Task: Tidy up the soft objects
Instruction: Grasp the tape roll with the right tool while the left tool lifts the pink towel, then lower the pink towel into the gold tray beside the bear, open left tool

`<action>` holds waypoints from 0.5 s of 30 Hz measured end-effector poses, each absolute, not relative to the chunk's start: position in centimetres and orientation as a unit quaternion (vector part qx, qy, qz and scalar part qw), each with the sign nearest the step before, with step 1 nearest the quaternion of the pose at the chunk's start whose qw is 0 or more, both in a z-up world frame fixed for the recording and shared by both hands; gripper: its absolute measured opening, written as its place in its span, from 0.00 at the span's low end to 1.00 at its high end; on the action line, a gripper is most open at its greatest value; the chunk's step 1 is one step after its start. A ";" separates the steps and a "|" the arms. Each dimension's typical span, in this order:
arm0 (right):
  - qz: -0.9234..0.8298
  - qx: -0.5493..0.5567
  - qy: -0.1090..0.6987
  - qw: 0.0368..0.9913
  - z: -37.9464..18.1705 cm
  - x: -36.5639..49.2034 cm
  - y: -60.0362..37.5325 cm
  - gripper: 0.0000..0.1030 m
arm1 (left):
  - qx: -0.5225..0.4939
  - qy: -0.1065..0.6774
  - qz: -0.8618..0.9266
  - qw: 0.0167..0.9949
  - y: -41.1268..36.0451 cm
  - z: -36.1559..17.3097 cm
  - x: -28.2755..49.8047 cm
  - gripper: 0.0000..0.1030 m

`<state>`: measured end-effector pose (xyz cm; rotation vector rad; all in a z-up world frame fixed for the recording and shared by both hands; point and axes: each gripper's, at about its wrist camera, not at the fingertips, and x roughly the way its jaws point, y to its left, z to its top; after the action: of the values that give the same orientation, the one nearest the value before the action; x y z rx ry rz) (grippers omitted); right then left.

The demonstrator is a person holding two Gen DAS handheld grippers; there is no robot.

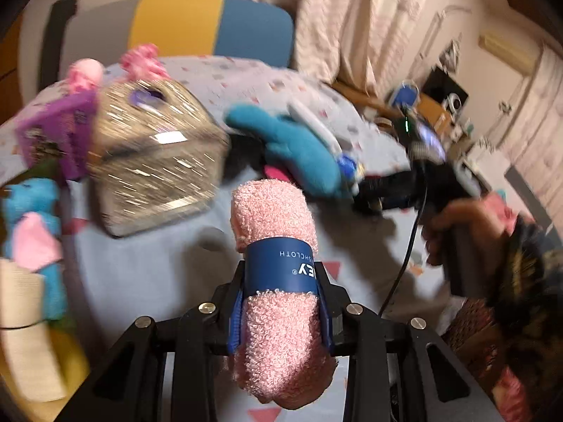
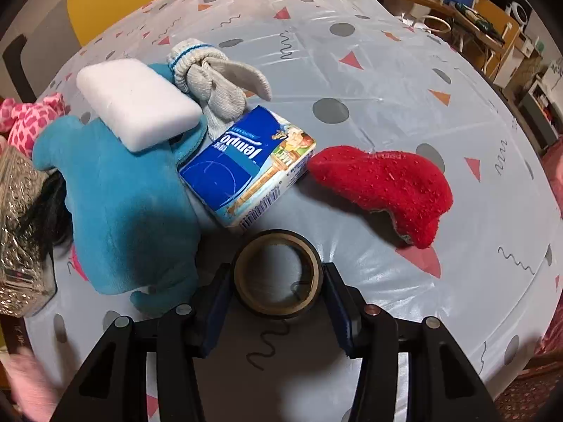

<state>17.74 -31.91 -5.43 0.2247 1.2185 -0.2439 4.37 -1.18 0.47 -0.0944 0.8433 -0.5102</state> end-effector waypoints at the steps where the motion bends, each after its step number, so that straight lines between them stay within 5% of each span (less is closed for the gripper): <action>1: -0.115 0.100 0.569 0.808 -5.4 17.7 -31.8 0.50 | -0.052 0.398 -0.237 0.885 -0.3 1.1 4.2 0.33; 15: -0.117 0.063 0.564 0.815 -6.1 17.7 -29.8 0.50 | -0.182 0.398 -0.002 0.899 19.7 3.1 6.4 0.33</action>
<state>17.73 -29.78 -6.14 0.1340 1.2042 -0.2491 6.38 19.75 3.09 -0.3761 0.8248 -0.0044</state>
